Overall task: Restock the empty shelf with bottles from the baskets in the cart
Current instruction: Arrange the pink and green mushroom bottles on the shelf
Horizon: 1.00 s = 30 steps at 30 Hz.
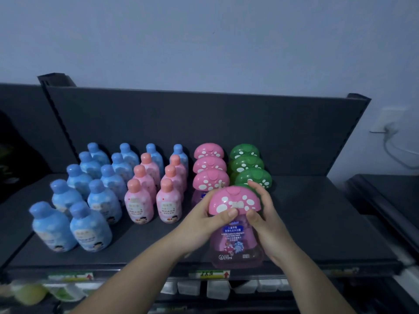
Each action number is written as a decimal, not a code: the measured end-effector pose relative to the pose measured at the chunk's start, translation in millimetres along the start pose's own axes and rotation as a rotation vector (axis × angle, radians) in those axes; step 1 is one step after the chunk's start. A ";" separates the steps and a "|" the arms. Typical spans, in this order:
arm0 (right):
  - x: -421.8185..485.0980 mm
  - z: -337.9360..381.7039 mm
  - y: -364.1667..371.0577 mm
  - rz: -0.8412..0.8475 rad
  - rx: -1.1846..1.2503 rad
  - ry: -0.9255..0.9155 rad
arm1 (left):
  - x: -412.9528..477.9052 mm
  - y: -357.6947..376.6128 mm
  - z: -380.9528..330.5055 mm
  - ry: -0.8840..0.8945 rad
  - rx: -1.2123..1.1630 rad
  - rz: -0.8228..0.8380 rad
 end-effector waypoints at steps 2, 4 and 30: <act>0.4 -1.6 1.1 0.011 0.132 0.047 | -0.7 -2.7 1.5 -0.003 -0.026 0.008; 1.2 -2.9 0.1 -0.049 0.174 0.054 | -2.5 -3.9 2.0 -0.017 -0.056 0.028; -0.1 -3.1 -38.6 -0.229 -0.021 -0.110 | -7.1 -52.7 10.5 0.075 0.151 -0.126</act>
Point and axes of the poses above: each hand's wrist, its own x-axis towards the middle knuckle, its own y-axis out of the palm, z = x × y, the point moved 5 cm from there along x, towards the middle knuckle, and after that the axes turned 8 degrees about -z, right-handed, at the moved point
